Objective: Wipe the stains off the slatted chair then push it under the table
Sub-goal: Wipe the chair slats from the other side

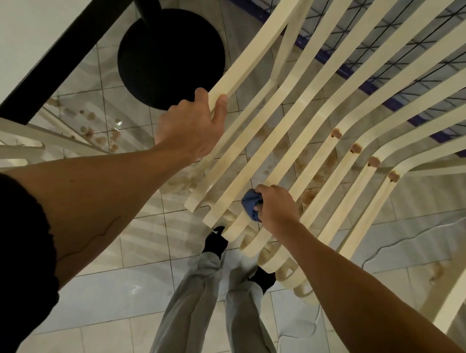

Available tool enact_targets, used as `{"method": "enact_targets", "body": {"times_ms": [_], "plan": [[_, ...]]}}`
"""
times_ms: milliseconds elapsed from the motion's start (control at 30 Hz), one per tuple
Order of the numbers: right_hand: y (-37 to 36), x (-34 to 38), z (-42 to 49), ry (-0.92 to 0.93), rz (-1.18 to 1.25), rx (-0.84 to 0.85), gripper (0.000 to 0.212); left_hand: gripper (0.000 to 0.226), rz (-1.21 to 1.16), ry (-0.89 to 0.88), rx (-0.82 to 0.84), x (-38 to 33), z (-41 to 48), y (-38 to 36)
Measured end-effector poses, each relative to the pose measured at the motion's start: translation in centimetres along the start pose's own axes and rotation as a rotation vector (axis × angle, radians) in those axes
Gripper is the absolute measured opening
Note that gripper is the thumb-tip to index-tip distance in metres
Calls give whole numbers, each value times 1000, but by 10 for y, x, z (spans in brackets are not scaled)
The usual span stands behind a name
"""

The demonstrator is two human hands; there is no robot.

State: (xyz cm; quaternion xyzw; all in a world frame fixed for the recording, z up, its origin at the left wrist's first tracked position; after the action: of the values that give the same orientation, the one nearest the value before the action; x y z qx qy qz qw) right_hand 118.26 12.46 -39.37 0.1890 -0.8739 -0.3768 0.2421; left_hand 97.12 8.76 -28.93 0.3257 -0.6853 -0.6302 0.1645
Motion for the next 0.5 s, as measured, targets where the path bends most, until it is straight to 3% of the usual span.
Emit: {"method": "enact_targets", "body": {"times_ms": [100, 333, 500], "plan": [[-12, 4, -12, -16, 67, -27, 36, 55, 4, -10, -15, 0, 0, -1], [-48, 22, -52, 31, 136, -44, 19, 54, -7, 8, -13, -1, 0, 2], [-39, 10, -38, 27, 165, -53, 22, 55, 5, 7, -14, -1, -1, 1]]}}
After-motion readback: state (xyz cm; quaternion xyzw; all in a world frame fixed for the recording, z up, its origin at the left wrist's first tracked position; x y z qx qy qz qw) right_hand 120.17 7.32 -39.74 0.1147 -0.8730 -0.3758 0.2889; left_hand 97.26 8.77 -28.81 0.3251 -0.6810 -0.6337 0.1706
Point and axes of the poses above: each hand's wrist, its own z-axis towards the middle knuckle, its own y-axis out of the back of the hand, x = y × z, the point moved 3 cm from there along z, towards the middle knuckle, and after that the axes turned 4 degrees about -y, right-handed, at the moved point
